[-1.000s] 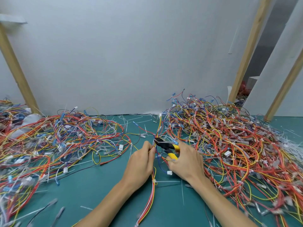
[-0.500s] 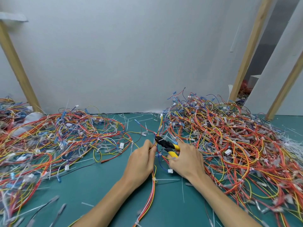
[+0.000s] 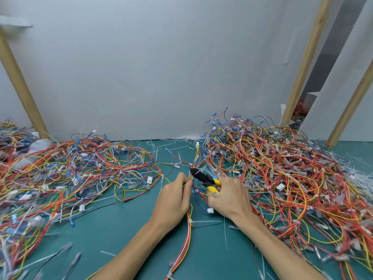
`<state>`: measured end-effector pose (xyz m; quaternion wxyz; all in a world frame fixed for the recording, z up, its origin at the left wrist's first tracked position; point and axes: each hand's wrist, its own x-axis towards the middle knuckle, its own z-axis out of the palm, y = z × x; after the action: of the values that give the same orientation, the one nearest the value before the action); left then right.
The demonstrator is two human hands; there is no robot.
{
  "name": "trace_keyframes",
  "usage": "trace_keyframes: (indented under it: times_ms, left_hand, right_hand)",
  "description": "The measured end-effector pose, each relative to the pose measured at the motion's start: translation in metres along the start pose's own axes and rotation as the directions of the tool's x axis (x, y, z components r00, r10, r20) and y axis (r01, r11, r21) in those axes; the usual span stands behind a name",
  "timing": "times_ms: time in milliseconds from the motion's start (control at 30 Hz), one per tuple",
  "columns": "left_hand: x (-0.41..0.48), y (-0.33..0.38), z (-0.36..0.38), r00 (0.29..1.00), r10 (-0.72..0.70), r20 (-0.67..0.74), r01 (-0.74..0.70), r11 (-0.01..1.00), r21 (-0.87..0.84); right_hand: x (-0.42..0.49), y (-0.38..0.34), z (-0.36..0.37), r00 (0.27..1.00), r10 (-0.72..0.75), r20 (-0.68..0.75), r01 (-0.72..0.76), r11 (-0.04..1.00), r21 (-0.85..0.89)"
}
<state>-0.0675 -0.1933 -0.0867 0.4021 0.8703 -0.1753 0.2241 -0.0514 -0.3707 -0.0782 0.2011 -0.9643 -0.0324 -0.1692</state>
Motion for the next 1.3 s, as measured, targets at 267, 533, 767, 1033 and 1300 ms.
trace_keyframes:
  times_ms: [267,533,767,1033,1300]
  left_hand:
    - [-0.001,0.000,0.000,1.000,0.010,0.001,-0.010,1.000,-0.002]
    - [0.001,-0.003,0.002,1.000,-0.007,-0.016,0.007,0.999,-0.043]
    - [0.002,-0.008,0.003,0.998,-0.048,-0.031,0.044,0.992,-0.121]
    - [0.001,-0.009,0.004,0.999,-0.040,-0.033,0.036,0.994,-0.105]
    - [0.002,-0.010,0.005,0.999,-0.034,-0.028,0.031,0.994,-0.106]
  right_hand:
    - [0.000,0.001,0.001,1.000,-0.012,-0.010,0.012,0.999,0.031]
    - [-0.001,-0.001,0.005,0.999,-0.009,-0.038,0.009,1.000,-0.013]
    - [-0.001,0.000,0.007,0.997,-0.048,-0.060,0.045,0.998,-0.046]
    - [0.000,0.001,0.005,1.000,-0.024,0.009,0.024,0.999,-0.036]
    - [0.002,0.002,0.004,0.999,-0.044,0.019,0.045,0.998,-0.033]
